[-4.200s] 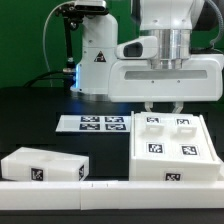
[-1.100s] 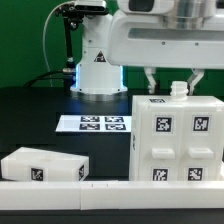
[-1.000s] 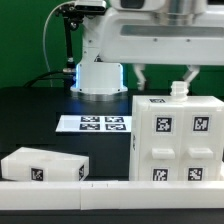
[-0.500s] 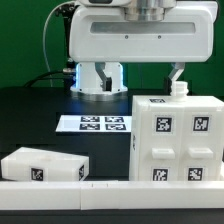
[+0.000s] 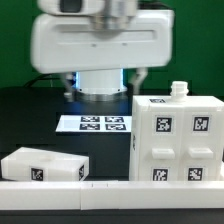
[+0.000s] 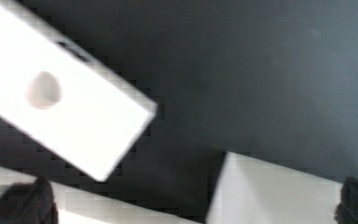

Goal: Assemble cabinet

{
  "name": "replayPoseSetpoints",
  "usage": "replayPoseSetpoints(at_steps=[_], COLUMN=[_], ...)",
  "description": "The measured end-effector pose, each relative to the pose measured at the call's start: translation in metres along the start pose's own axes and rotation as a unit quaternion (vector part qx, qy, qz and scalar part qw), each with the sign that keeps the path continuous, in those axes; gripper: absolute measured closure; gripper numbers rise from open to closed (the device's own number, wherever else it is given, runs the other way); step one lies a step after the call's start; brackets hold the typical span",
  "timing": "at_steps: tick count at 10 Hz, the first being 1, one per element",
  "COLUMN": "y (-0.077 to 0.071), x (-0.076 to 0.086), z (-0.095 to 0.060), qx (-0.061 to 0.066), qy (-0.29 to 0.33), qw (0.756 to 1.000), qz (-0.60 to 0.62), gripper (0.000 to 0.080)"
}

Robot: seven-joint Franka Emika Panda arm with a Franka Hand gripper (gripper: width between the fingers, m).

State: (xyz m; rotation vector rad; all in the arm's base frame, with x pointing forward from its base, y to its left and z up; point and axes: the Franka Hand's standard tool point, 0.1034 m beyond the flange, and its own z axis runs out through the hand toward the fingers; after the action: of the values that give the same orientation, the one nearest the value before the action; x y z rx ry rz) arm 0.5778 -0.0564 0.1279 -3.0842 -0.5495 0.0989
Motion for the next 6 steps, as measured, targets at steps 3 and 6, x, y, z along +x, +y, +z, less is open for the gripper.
replayPoseSetpoints(at_steps=[3,6], y=[0.002,0.049], x=[0.001,-0.025], z=[0.000,0.033], qx=[0.000,-0.010], qy=[0.001,-0.005], qw=[1.000,0.988], qz=[0.003,-0.154], gripper=[0.0004,0.0004])
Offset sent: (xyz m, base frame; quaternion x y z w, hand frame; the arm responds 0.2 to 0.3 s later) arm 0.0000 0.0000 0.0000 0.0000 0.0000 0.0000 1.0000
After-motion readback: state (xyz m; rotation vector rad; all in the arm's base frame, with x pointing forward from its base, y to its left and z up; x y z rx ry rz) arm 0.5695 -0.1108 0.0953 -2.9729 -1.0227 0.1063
